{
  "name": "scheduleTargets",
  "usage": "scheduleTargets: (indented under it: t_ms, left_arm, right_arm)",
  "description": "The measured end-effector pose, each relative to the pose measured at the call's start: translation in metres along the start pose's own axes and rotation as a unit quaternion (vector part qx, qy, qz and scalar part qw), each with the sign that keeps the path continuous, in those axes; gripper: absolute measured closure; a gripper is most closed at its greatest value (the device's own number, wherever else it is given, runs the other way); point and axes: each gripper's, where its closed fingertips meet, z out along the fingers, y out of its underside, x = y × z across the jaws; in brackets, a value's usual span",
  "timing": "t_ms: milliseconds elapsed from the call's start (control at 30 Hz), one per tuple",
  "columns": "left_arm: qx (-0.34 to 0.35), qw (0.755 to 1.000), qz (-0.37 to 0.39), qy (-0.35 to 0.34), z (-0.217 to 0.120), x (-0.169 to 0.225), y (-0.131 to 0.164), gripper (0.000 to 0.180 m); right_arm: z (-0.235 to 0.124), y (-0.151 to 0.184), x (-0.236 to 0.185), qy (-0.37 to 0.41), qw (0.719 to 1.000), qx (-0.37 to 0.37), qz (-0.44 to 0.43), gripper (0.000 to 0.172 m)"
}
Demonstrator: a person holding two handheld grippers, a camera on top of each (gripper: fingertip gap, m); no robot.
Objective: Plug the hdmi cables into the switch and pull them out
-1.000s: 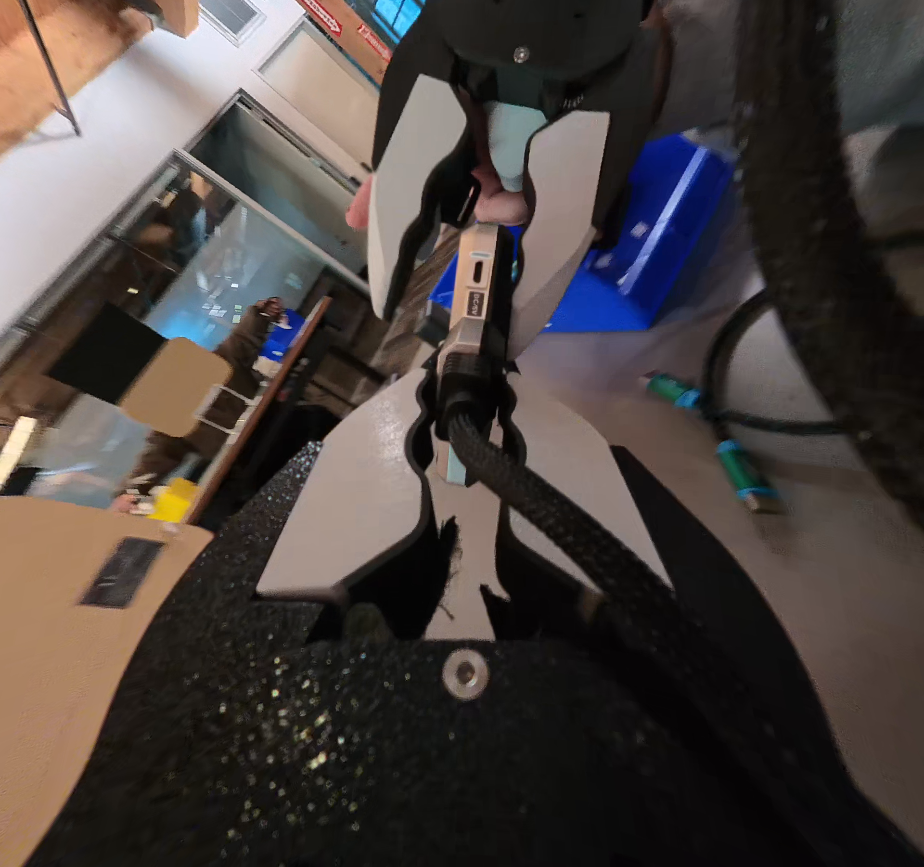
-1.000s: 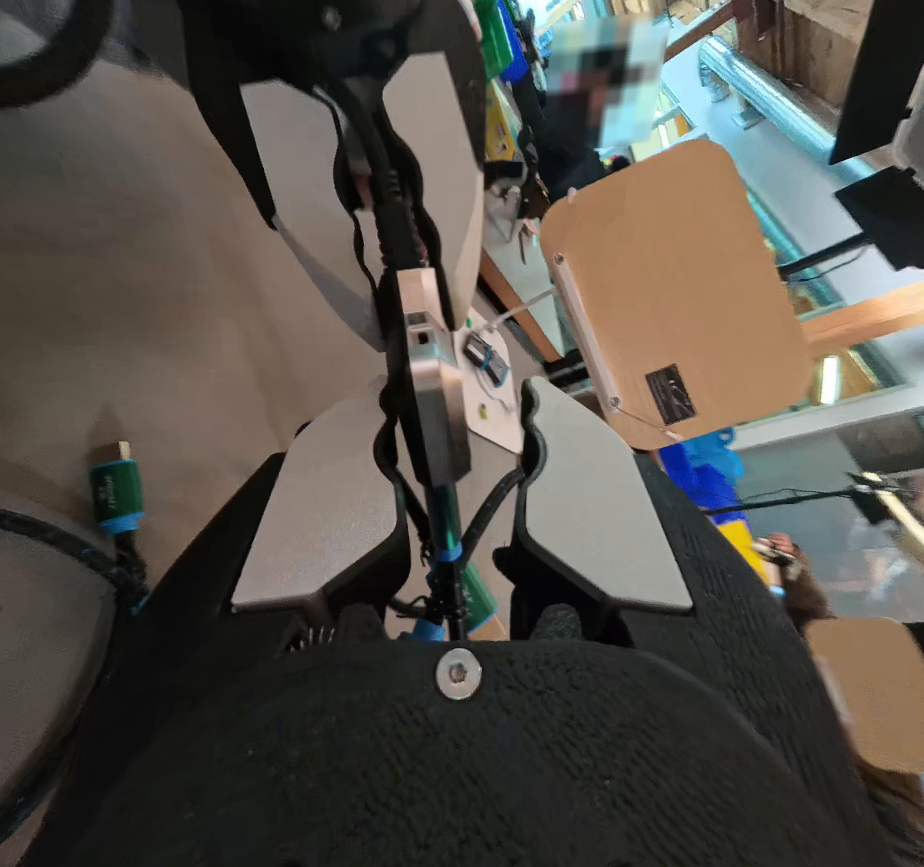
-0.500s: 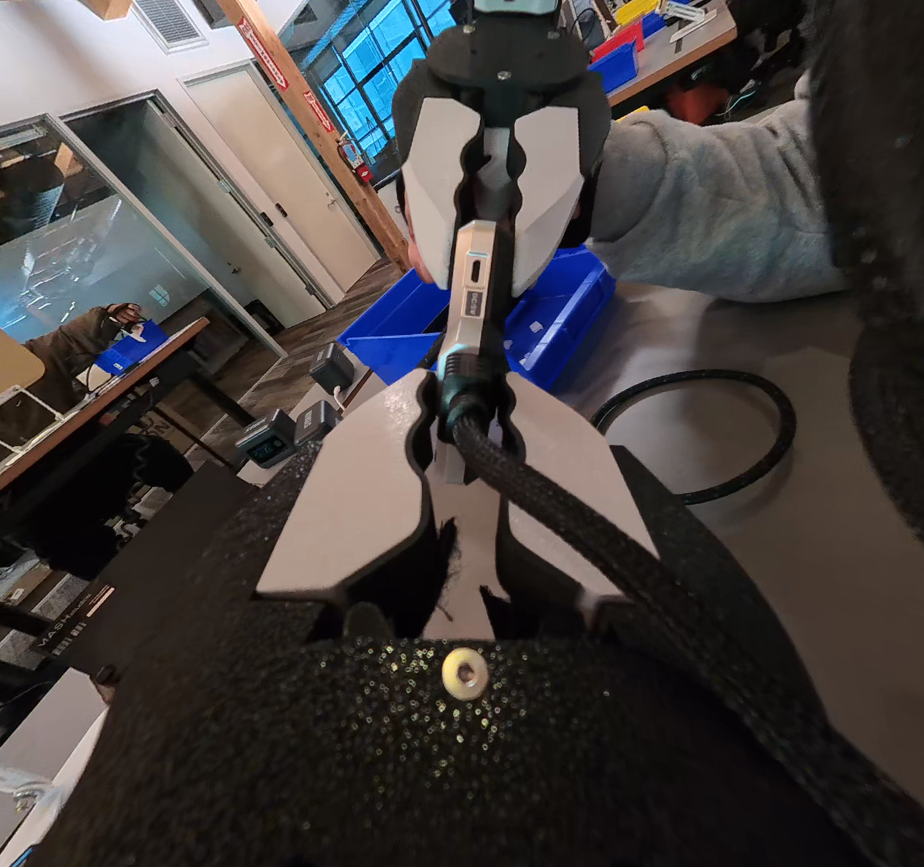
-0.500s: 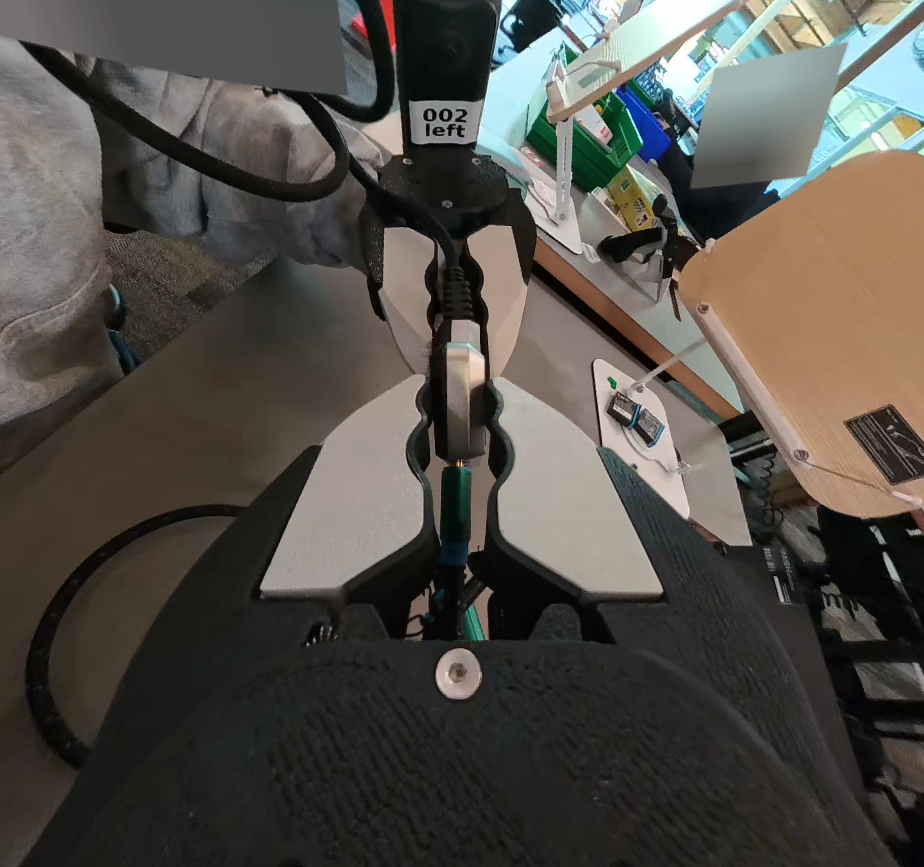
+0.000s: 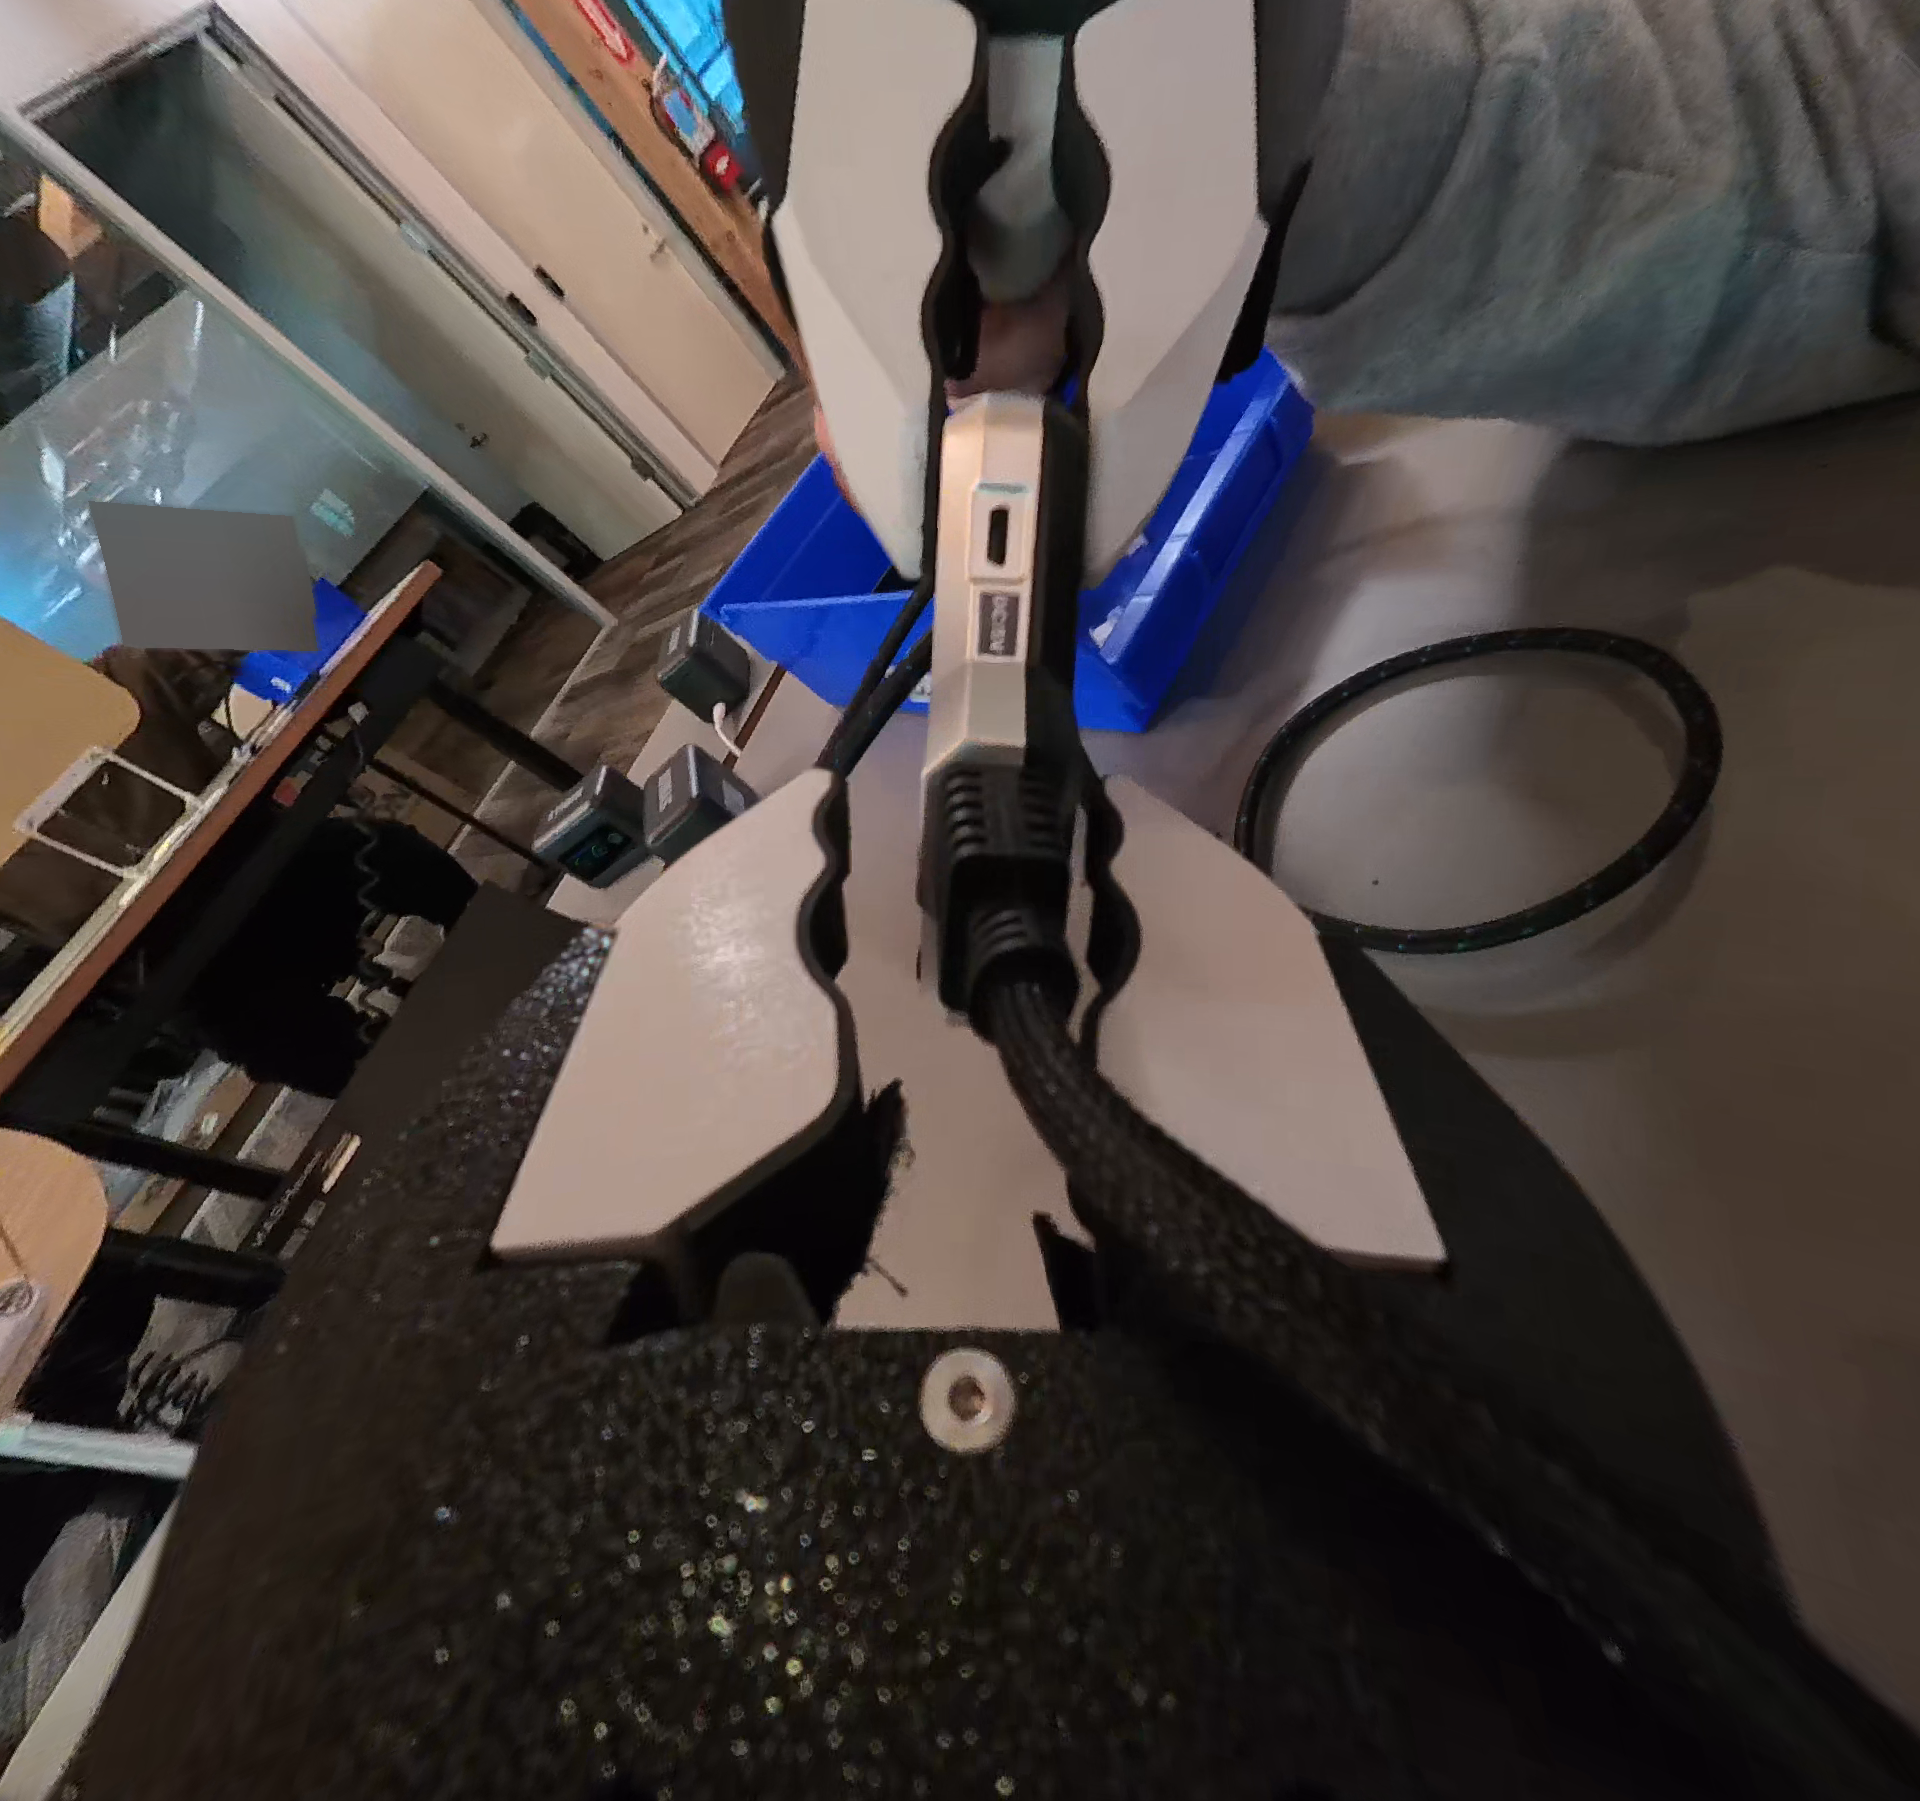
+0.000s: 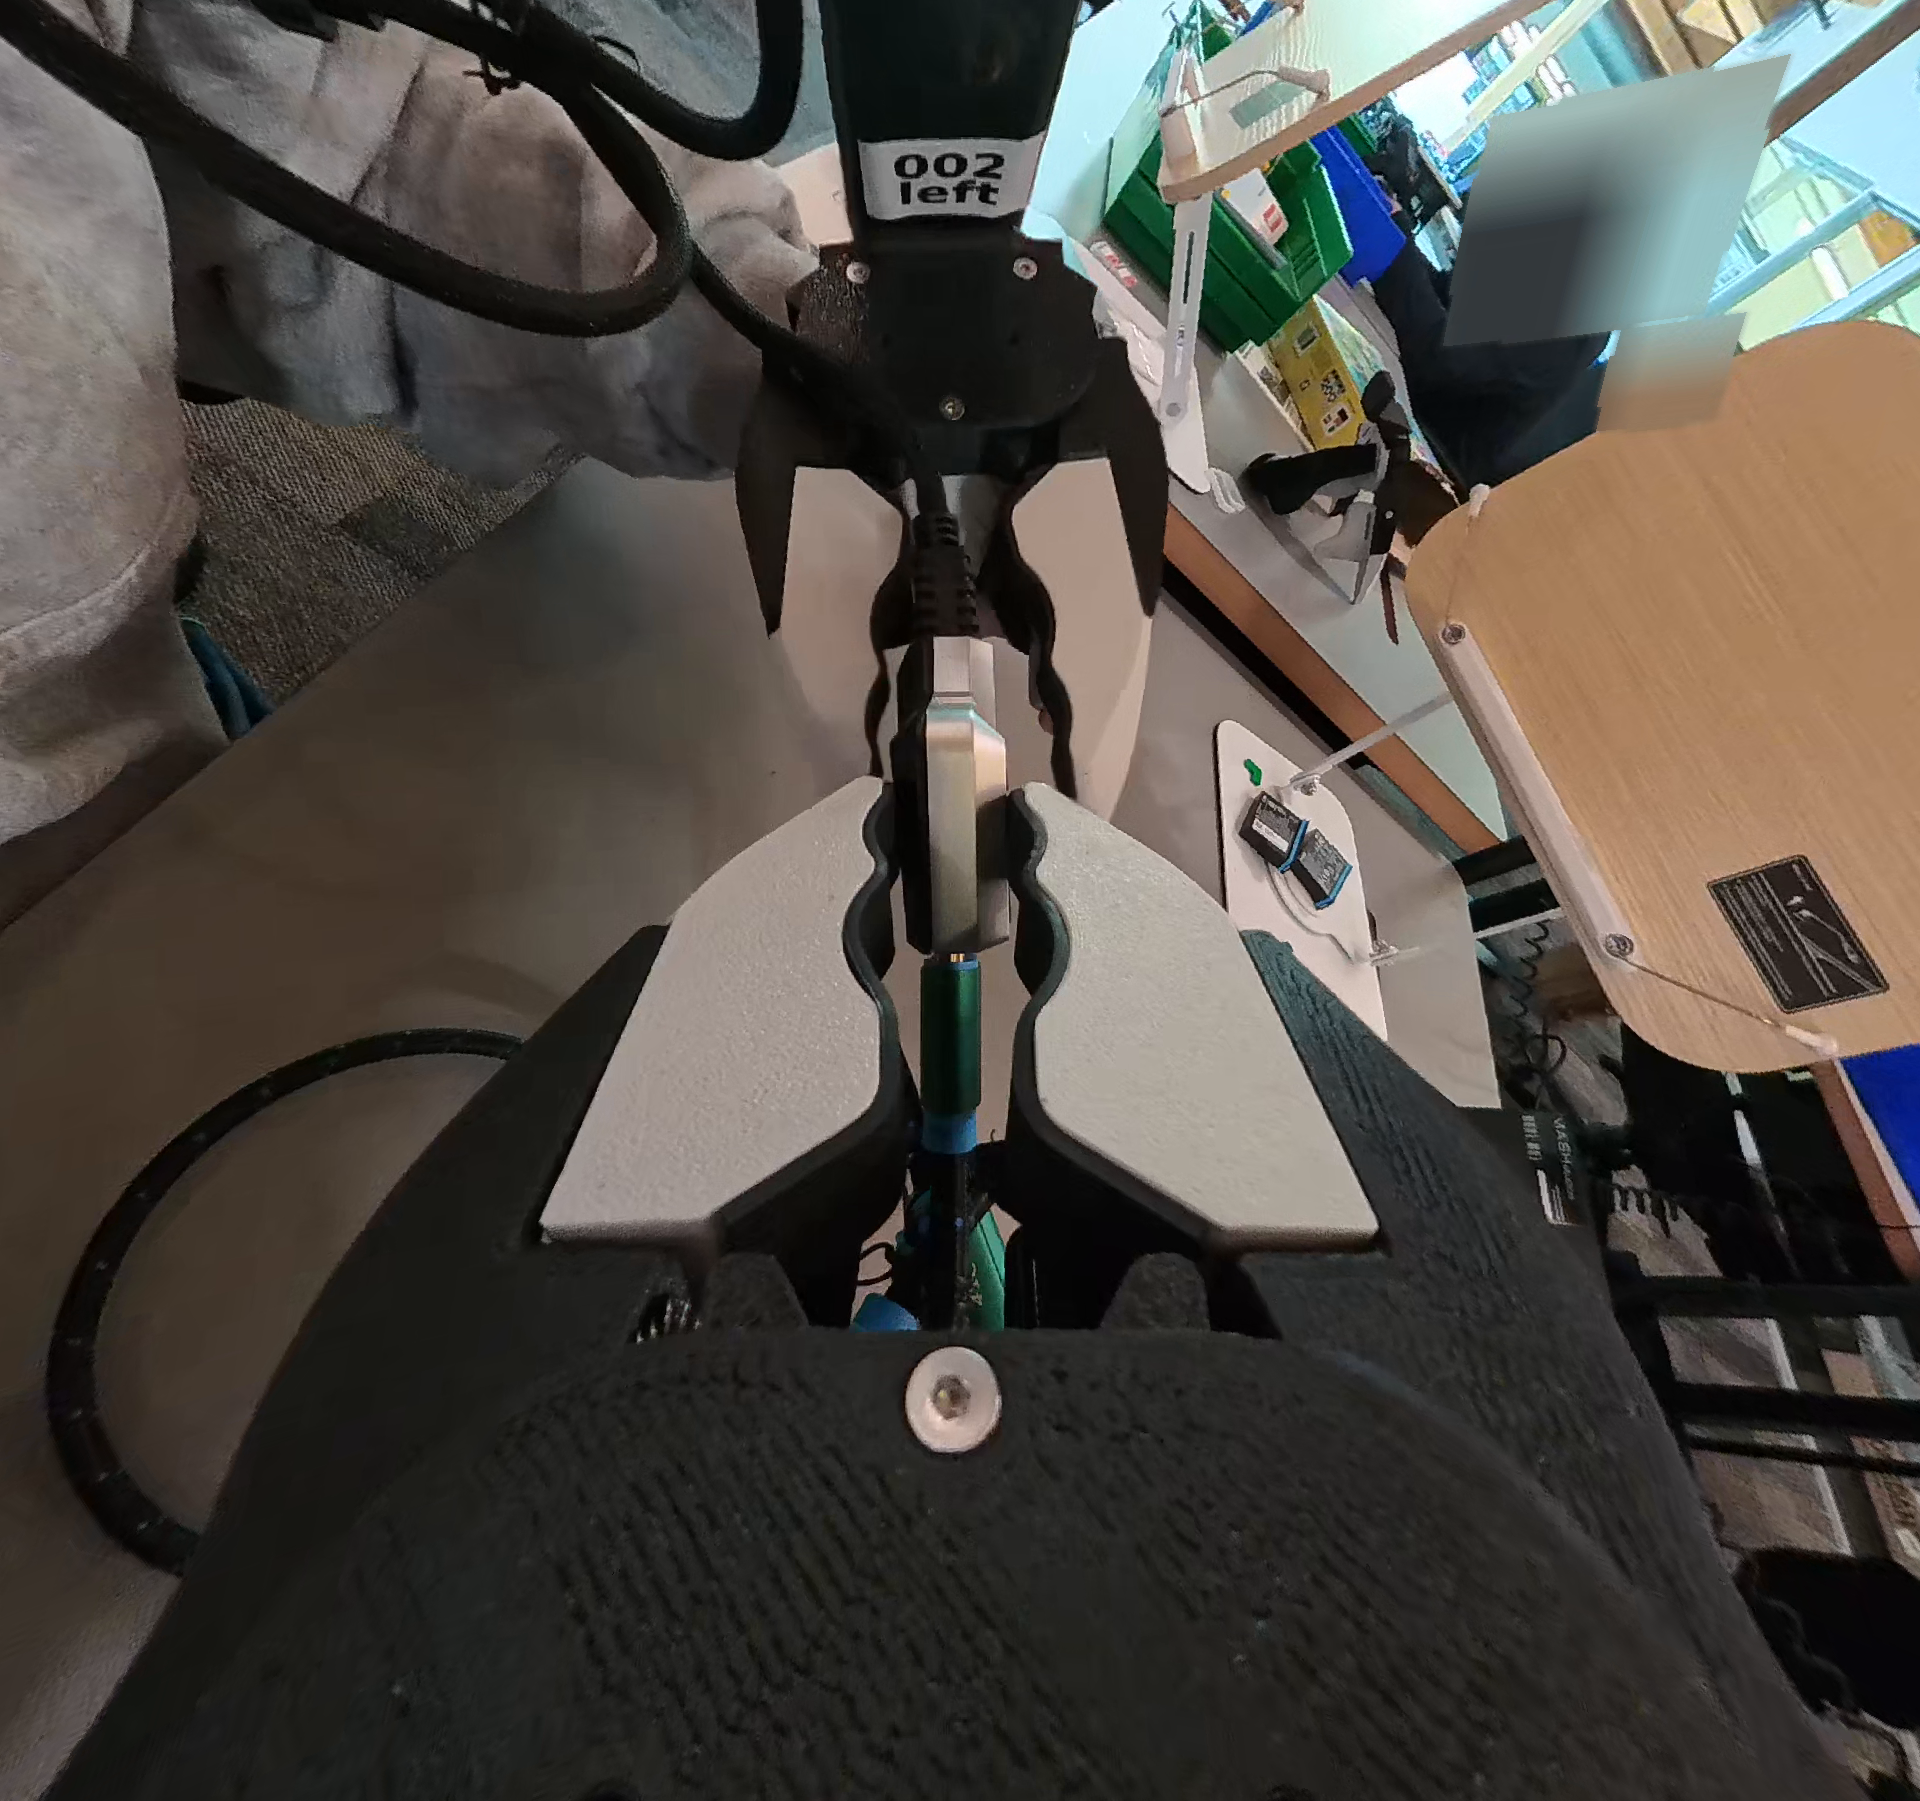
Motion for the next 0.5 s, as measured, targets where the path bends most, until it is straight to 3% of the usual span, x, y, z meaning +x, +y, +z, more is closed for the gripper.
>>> scheduleTargets:
  t_ms: [133, 367, 500]
  left_arm:
    - [0.027, 0.999, 0.034, 0.008, 0.002, 0.007, -0.012, 0.156]
    - [0.002, 0.999, 0.041, -0.018, -0.003, -0.003, -0.003, 0.156]
    - [-0.006, 0.998, 0.03, -0.06, -0.017, -0.016, 0.013, 0.156]
  right_arm:
    - [0.003, -0.003, -0.003, -0.01, 1.0, 0.007, 0.006, 0.153]
    - [0.004, 0.001, 0.004, 0.016, 1.0, -0.001, 0.012, 0.152]
    - [-0.017, 0.007, 0.005, 0.002, 0.999, -0.016, 0.051, 0.148]
